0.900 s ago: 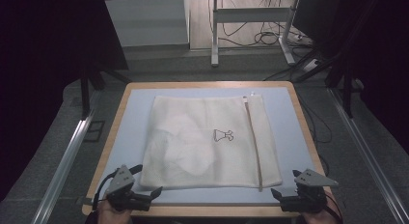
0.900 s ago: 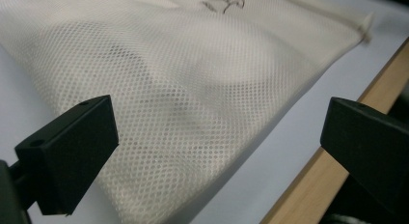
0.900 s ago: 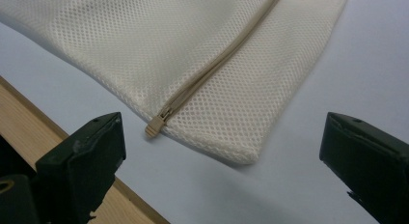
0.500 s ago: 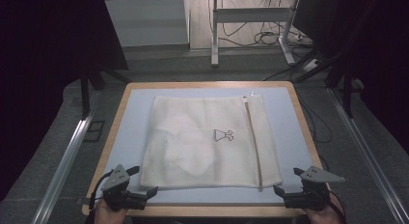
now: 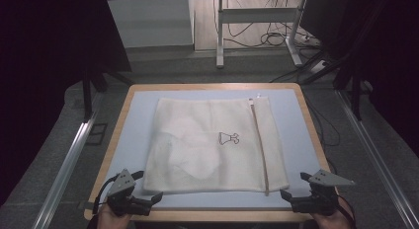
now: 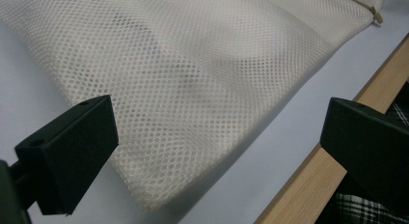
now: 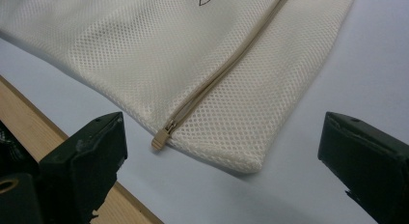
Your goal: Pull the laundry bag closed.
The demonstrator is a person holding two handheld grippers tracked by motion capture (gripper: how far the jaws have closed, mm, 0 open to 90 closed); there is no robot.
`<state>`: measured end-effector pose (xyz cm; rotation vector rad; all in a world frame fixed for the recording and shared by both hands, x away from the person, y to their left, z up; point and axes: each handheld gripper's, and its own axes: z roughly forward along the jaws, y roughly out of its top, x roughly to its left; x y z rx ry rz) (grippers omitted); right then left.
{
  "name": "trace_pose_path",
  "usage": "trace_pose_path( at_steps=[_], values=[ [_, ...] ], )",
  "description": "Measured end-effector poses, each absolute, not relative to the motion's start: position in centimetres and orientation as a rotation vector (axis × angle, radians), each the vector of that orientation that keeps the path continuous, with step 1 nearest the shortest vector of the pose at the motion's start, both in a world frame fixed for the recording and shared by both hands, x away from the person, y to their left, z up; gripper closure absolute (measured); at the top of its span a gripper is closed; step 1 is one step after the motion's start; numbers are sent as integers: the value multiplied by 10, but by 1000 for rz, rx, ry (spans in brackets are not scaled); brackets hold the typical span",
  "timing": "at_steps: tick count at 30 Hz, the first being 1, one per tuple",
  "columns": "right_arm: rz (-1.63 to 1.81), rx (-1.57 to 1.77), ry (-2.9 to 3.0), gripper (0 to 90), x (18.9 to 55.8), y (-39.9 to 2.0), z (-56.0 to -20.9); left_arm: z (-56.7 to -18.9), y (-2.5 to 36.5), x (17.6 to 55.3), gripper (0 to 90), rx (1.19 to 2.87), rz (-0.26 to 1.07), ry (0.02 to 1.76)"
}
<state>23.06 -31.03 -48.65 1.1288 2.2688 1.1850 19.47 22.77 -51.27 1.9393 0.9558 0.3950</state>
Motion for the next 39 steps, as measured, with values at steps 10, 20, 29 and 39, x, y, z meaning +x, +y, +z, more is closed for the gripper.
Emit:
trace_pose_path(
  at_steps=[10, 20, 29, 39],
  values=[
    [1095, 1071, 2263, 27, 233, -305, -487, -514, 224, 194, 0, 1976, 393, 931],
    [1096, 1100, 2267, 8, 240, -299, -489, -515, 221, 194, 0, 1996, 406, 918],
    [1035, 1117, 2287, 93, 244, -294, -489, -515, 216, 194, 0, 2023, 428, 899],
    [937, 988, 2354, 206, 242, -272, -491, -516, 214, 195, 0, 2042, 426, 886]
  ],
)
